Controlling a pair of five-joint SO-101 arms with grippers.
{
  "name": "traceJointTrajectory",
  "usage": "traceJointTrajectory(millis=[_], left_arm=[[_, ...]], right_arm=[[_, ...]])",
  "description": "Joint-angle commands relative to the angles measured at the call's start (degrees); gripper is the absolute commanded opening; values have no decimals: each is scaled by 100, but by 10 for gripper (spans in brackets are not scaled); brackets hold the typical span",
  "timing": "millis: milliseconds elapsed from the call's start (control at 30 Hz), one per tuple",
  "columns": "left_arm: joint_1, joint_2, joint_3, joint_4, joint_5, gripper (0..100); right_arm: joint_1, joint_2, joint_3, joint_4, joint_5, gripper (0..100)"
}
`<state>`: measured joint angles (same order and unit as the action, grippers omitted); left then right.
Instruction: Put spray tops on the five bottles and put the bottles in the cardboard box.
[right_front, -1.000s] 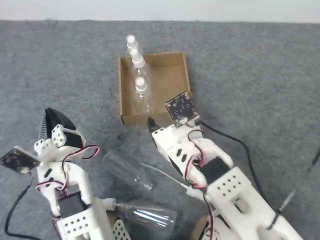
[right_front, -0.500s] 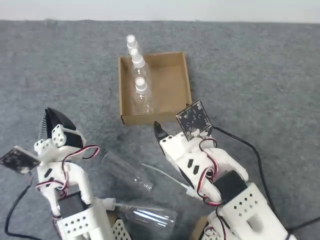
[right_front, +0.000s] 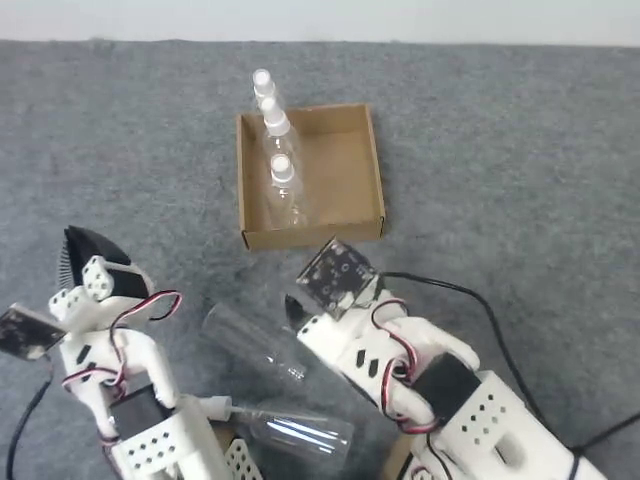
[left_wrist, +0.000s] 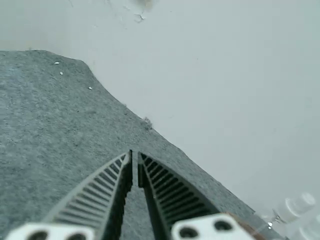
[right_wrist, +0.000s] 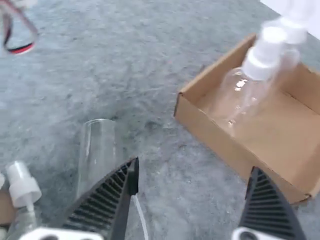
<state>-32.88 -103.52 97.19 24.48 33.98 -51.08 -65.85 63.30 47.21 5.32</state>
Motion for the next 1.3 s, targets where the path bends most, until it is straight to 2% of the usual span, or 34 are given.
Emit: traceJointTrajectory(millis=[0, 333, 733, 1267], left_arm=[[-9, -88, -66, -211, 9, 15], [-18, -88, -66, -211, 9, 15], [-18, -88, -66, -220, 9, 15], [-18, -88, -66, -220, 9, 16]], right_arm=[[-207, -171, -404, 57, 167, 284], [-1015, 804, -387, -154, 404, 284], [-1569, 1895, -387, -769, 413, 284], [-1596, 3240, -387, -1789, 413, 284]])
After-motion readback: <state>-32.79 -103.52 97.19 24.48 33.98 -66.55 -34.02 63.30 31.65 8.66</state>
